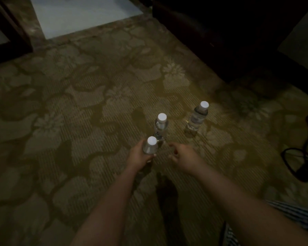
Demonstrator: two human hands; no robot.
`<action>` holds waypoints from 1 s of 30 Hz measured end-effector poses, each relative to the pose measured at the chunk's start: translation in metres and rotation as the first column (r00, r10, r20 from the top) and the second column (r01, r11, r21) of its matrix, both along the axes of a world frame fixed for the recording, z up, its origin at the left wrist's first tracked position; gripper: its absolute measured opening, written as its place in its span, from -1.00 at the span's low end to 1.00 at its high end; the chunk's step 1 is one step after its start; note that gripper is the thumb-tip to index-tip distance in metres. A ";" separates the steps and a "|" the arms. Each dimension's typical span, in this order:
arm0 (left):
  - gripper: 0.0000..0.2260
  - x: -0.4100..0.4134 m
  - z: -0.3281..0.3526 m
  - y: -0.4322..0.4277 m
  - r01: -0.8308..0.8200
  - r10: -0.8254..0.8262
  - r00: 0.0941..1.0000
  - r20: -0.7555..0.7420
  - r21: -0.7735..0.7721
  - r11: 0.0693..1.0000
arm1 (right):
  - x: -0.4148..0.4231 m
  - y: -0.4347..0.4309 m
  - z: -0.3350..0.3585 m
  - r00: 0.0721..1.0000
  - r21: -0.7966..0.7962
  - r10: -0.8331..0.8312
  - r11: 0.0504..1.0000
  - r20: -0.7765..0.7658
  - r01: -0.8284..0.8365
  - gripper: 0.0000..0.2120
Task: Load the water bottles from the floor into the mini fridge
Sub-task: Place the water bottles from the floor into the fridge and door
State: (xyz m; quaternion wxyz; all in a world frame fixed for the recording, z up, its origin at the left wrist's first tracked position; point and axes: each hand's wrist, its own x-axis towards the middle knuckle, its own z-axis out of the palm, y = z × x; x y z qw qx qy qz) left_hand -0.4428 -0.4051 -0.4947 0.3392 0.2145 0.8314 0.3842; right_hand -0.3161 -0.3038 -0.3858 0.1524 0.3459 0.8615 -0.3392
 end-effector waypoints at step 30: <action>-0.58 0.174 0.198 0.138 0.677 -0.660 0.736 -0.152 0.211 0.705 | 0.174 0.114 0.192 0.996 0.366 0.090 0.926 0.019 -0.091 -0.72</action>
